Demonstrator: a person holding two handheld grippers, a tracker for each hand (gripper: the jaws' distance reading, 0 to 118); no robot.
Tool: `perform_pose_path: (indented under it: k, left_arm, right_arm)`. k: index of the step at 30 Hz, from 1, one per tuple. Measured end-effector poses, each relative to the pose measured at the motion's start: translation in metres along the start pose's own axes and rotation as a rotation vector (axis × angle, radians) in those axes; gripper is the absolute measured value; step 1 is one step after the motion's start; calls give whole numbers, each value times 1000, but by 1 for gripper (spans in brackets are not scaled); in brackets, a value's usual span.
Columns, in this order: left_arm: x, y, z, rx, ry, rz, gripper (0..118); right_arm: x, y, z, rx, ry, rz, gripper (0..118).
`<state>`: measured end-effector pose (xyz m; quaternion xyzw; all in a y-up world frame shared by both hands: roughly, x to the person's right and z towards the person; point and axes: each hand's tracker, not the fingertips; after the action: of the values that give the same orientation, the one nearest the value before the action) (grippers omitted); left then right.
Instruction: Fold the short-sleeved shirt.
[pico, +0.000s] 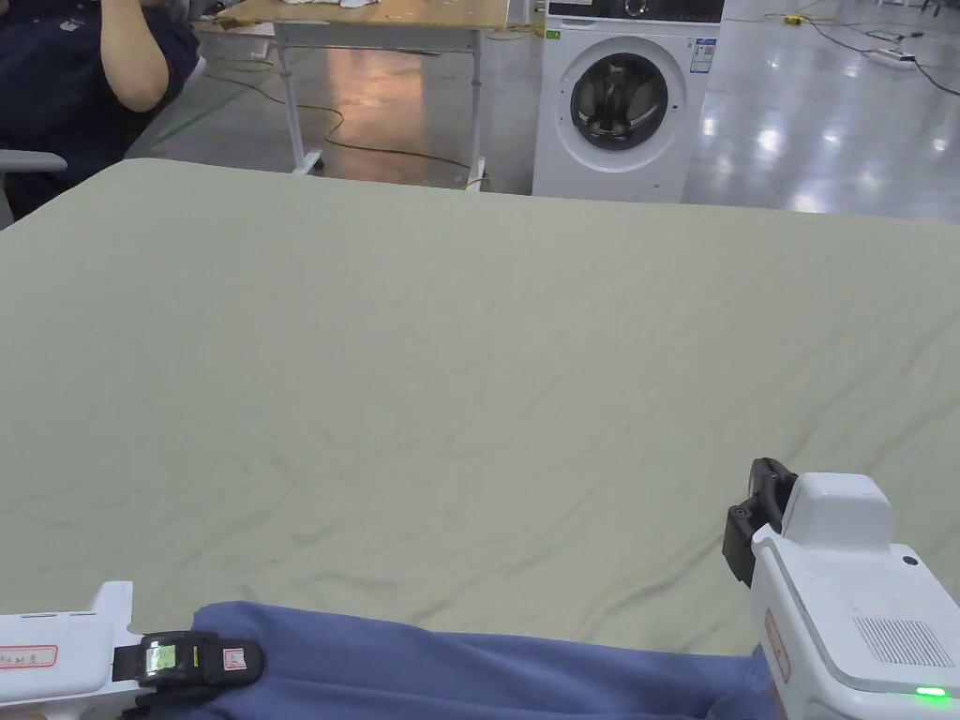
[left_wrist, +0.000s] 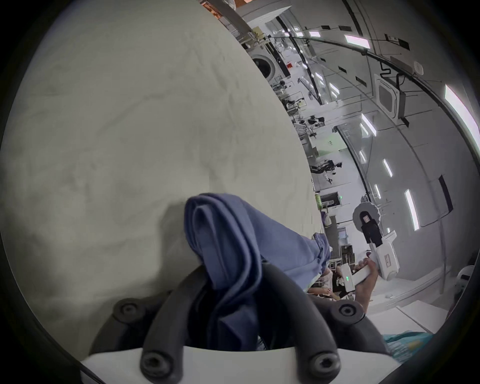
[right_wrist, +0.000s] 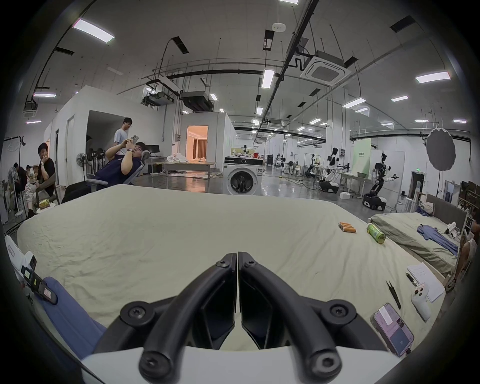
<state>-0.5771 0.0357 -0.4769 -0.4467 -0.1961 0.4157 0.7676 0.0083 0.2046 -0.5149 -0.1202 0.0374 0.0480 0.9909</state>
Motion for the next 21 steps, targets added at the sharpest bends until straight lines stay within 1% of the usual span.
perform_pose_path:
  k: [2, 4, 7, 9, 10, 12, 14, 17, 20, 21]
  left_arm:
    - [2, 5, 8, 8, 16, -9, 9]
    - [16, 10, 17, 7, 56, -79, 7]
    - [28, 14, 33, 35, 41, -76, 6]
    - [44, 20, 47, 61, 60, -116, 6]
    - [52, 25, 55, 73, 90, -160, 6]
    - [66, 33, 72, 76, 137, -197, 6]
    - [73, 40, 92, 88, 190, -215, 6]
    - [88, 49, 123, 99, 315, -235, 6]
    - [98, 51, 138, 122, 384, -251, 6]
    - [104, 51, 137, 118, 377, -255, 6]
  right_arm:
    - [0, 0, 0, -1, 3, 6, 0]
    - [1, 0, 0, 0, 4, 12, 0]
    - [5, 2, -1, 0, 3, 11, 0]
    - [6, 2, -1, 1, 3, 11, 0]
    - [7, 3, -2, -1, 5, 13, 0]
    - [8, 3, -3, -5, 12, 22, 0]
    - [9, 4, -3, -5, 12, 31, 0]
    - [11, 4, -2, 0, 10, 32, 0]
    - [11, 5, -2, 3, 12, 33, 0]
    - [11, 5, -3, 3, 13, 34, 0]
